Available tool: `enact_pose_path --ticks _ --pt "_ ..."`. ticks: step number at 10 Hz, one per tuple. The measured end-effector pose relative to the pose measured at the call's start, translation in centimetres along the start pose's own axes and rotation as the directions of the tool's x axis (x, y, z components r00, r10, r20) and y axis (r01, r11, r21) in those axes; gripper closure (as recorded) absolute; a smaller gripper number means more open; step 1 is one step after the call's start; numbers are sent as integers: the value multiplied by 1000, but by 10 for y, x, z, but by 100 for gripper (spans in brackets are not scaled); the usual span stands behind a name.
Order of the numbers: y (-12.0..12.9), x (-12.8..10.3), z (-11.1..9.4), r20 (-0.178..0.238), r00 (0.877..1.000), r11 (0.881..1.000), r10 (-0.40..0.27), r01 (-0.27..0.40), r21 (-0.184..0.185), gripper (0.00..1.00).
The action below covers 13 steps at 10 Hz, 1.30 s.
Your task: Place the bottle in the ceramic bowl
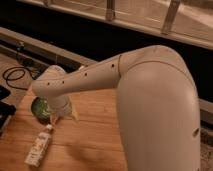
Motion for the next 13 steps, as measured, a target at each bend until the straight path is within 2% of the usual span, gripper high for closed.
enact_pose_path --ticks 1,3,6,7,8,10,13 --pt "2 0 3 -7 1000 1000 -23 23 -2 35" --pt "31 4 10 -16 993 993 -114 114 -13 35" --pt "98 40 20 -21 968 968 -249 248 -50 35" --pt "122 56 21 -16 957 955 -288 287 -71 35" --pt "140 67 22 -8 950 947 -312 310 -86 35" --pt "186 85 24 38 938 928 -344 345 -139 35" --pt "190 84 25 47 938 927 -343 346 -144 35"
